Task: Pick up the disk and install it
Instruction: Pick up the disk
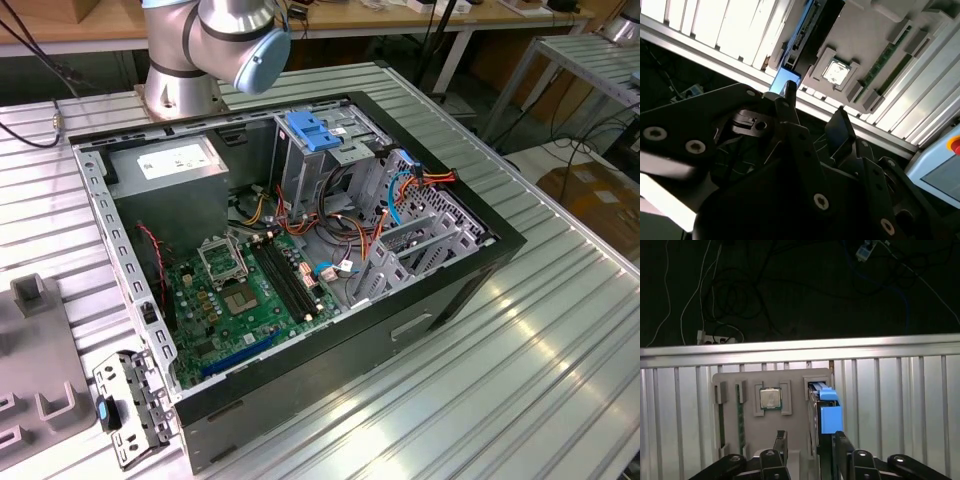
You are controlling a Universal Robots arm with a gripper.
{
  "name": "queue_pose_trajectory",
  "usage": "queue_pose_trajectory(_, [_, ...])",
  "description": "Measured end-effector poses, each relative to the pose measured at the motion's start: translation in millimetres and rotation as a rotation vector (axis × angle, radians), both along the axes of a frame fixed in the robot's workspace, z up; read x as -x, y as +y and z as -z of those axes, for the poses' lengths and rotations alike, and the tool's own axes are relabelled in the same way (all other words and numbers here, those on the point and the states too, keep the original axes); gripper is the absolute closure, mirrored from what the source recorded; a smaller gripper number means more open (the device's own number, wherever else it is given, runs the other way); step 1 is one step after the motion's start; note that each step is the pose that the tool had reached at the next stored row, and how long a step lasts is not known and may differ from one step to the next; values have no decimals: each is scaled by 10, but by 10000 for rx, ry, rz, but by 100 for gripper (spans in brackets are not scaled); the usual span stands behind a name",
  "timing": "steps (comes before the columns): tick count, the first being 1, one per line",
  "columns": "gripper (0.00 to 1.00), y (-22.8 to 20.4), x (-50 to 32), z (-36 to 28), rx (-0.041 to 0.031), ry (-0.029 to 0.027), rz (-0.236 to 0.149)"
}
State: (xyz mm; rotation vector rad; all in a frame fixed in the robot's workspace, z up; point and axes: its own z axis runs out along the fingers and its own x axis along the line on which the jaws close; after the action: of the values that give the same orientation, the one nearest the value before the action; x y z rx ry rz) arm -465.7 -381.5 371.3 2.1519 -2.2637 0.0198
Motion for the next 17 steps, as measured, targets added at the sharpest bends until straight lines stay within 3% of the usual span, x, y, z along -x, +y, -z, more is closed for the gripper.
queue_pose_trajectory(2, [49, 3, 0, 15, -107, -1, 48])
queue_pose_trajectory(7, [49, 3, -1, 86, -127, 0, 129])
queue_pose_trajectory(10, [49, 27, 0, 138, -141, 0, 151])
queue_pose_trajectory(13, [49, 44, 7, 200, -189, 0, 155])
queue_pose_trajectory(17, [49, 46, 26, 228, -255, 1, 155])
